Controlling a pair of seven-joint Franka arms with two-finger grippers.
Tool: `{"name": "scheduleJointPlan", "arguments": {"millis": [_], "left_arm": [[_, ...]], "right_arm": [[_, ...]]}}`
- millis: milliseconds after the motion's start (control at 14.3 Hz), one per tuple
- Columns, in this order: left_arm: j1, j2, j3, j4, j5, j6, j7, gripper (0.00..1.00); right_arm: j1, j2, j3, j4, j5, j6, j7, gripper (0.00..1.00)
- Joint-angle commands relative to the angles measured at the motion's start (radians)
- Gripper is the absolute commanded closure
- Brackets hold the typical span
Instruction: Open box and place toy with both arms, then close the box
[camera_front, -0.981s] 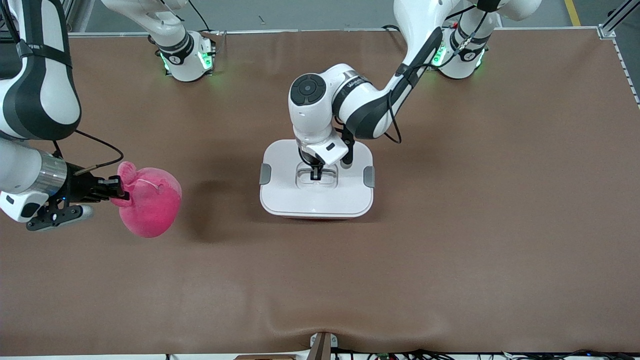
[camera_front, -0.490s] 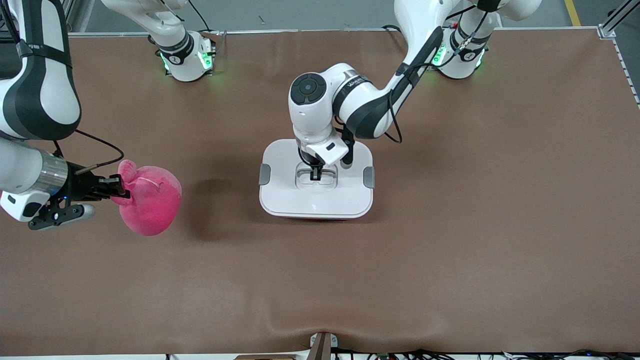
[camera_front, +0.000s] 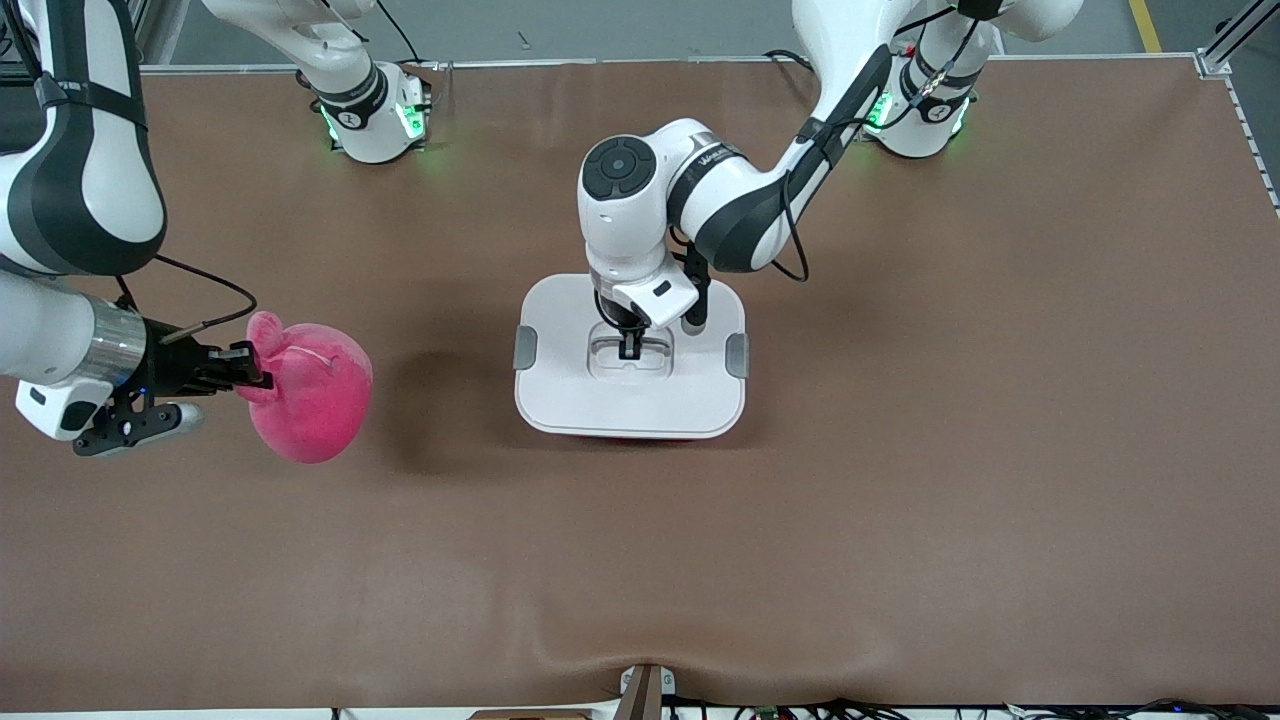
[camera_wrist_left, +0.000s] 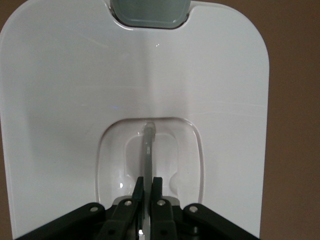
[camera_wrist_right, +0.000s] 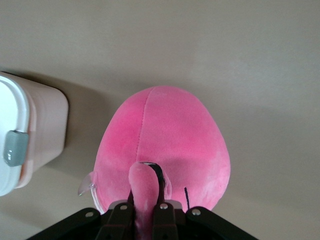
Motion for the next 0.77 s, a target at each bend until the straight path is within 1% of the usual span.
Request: {"name": "scheduleJointPlan", "arguments": {"millis": [0,140,490,701], "left_arm": [[-0.002,-0.034,0.005,-0.006,0.02,-0.018,-0.015,1.0],[0.001,-0.045,0.005,-0.006,0.02,-0.021,-0.015,1.0],[0.044,-0.099,0.006,-0.015,0.022,-0.028,-0.007,1.0],[0.069,-0.125,0.008,-0.029,0.037,-0.051,-0.002,1.0]], "right_arm": [[0.039,-0.017,-0.005,0.013,0.042,-0.024,0.088,1.0],[0.06,-0.019,-0.005,0.013,0.071,-0.024,0.158,1.0],[0.131,-0.019,-0.005,0.013,0.08,-0.016,0.26,1.0],[0.156,-0.019,-0.005,0.013,0.089,-0.015,0.314,1.0]]}}
